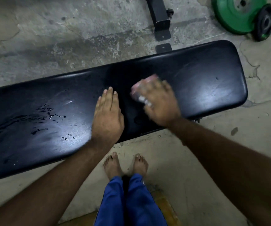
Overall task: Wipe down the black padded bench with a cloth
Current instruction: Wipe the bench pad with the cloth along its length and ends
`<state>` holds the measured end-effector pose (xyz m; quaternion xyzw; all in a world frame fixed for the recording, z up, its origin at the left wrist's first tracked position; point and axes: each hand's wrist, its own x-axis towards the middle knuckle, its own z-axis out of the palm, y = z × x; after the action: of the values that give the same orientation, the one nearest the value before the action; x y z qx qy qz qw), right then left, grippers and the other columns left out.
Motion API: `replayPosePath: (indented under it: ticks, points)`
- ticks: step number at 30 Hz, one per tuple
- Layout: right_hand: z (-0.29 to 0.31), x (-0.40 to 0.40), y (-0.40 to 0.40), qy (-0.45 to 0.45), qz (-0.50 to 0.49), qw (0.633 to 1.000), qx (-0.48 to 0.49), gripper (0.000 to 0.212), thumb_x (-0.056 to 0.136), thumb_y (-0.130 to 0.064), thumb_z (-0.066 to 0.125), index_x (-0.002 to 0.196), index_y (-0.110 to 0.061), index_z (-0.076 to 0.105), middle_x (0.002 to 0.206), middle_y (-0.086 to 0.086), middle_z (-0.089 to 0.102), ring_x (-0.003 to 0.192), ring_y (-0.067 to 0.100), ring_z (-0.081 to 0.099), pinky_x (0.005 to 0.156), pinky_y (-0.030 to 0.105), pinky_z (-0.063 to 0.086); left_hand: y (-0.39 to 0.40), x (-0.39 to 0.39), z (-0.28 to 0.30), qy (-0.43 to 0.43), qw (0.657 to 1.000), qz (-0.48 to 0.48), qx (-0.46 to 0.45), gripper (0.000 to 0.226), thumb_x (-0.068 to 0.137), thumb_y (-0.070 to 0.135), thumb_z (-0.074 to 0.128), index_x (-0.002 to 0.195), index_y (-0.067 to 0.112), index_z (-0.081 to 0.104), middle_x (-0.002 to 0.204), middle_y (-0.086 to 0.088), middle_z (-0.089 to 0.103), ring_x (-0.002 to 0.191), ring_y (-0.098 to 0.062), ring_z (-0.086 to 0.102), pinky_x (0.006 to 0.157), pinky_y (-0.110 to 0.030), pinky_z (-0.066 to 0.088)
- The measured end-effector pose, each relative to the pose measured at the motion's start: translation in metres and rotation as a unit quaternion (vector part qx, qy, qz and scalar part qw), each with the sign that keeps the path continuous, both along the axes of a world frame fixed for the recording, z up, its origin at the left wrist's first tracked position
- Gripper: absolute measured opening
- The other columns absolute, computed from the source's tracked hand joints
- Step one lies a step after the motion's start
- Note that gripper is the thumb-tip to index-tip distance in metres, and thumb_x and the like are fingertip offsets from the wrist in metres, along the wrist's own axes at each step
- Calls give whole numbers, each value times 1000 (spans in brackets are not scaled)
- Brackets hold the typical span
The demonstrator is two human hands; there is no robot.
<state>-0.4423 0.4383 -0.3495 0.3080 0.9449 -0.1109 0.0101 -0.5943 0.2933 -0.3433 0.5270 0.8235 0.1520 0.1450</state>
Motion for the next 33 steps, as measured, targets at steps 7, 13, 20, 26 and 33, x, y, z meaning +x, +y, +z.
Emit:
replayPosePath:
  ticks: [7,13,20,26,33]
  points:
    - [-1,31,-15,-8,56,998,-25,71,84,-35,47,153,-26,37,161,2,37,151,28,26,121,53,19,5,17,0,3,1000,18,-20,56,92,19,40,141,-7,37,153,-24,30,144,-35,25,118,-46,21]
    - [3,17,-56,11,-93,994,-55,69,88,-38,40,155,-24,31,163,4,31,153,29,22,122,57,17,3,21,0,-11,1000,14,-11,52,95,16,43,142,-6,38,154,-22,30,144,-33,25,119,-45,20]
    - [3,14,-46,-29,-179,983,-16,74,87,-38,46,156,-18,30,164,9,29,151,34,23,122,58,18,-15,-2,0,5,999,53,-9,50,95,11,42,142,-5,38,153,-22,31,144,-34,25,120,-43,17]
    - [-6,6,-62,-14,-7,1000,7,70,87,-38,44,155,-23,31,161,7,35,149,32,27,120,59,22,-29,-30,3,15,999,45,22,49,92,8,43,140,-5,42,151,-23,36,142,-36,30,118,-46,21]
    - [3,-34,-121,-14,102,994,-24,67,92,-39,45,155,-21,34,163,7,33,151,31,25,120,58,20,-45,-64,1,-10,999,27,37,47,96,11,40,141,-3,42,152,-20,35,142,-33,29,118,-43,23]
